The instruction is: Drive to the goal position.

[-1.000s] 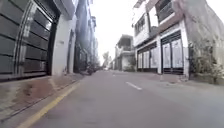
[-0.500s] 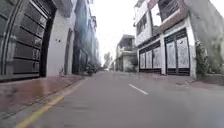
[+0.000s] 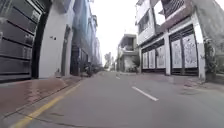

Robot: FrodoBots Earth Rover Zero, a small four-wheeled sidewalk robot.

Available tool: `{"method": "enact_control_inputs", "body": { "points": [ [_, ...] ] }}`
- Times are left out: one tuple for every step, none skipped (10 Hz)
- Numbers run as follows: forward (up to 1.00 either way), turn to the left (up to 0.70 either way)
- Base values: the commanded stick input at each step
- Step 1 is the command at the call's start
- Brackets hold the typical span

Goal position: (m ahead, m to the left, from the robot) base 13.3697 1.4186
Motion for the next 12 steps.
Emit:
{"method": "enact_control_inputs", "body": {
  "points": [
    [1.00,0.00],
    [1.00,0.00],
    [1.00,0.00],
    [1.00,0.00],
    [1.00,0.00],
    [1.00,0.00],
    [1.00,0.00],
    [1.00,0.00],
    [1.00,0.00],
    [1.00,0.00],
    [1.00,0.00],
    [1.00,0.00]
  ]
}}
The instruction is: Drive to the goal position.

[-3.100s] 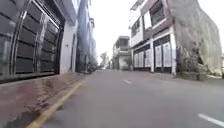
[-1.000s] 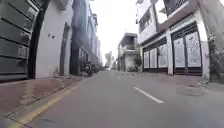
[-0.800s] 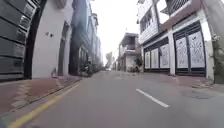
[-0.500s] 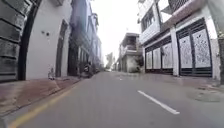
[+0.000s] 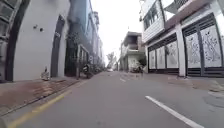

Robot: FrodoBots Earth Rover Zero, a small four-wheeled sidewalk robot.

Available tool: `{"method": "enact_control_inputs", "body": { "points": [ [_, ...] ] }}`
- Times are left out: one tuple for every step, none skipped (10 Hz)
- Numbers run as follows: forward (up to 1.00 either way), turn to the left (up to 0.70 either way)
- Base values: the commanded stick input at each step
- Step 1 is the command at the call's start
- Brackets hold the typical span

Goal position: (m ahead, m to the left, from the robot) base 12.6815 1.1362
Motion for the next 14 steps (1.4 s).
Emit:
{"method": "enact_control_inputs", "body": {
  "points": [
    [1.00,0.00],
    [1.00,0.00],
    [1.00,0.00],
    [1.00,0.00],
    [1.00,0.00],
    [1.00,0.00],
    [1.00,0.00],
    [1.00,0.00],
    [1.00,0.00],
    [1.00,0.00],
    [1.00,0.00],
    [1.00,0.00],
    [1.00,0.00],
    [1.00,0.00]
  ]
}}
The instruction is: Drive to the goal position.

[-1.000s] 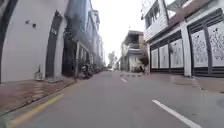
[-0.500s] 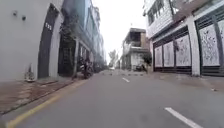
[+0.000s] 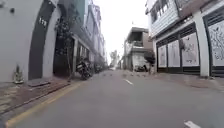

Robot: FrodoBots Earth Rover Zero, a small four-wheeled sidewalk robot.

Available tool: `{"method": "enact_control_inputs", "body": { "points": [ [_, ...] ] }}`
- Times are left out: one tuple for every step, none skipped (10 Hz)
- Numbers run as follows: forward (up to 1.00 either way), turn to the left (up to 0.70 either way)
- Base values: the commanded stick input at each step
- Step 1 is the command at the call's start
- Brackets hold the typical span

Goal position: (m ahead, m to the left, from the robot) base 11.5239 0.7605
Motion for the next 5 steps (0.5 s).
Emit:
{"method": "enact_control_inputs", "body": {
  "points": [
    [1.00,0.00],
    [1.00,0.00],
    [1.00,0.00],
    [1.00,0.00],
    [1.00,0.00]
  ]
}}
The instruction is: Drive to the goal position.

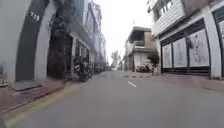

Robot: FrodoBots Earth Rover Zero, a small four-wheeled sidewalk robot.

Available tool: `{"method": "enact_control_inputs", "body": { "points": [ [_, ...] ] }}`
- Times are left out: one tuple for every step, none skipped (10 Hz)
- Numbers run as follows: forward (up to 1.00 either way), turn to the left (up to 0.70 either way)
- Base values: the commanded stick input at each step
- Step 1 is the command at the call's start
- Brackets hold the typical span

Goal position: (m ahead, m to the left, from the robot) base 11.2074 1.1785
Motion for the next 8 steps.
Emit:
{"method": "enact_control_inputs", "body": {
  "points": [
    [1.00,-0.24],
    [1.00,-0.40],
    [1.00,-0.40],
    [1.00,-0.40],
    [1.00,-0.40],
    [1.00,-0.40],
    [1.00,0.00],
    [1.00,0.00]
  ]
}}
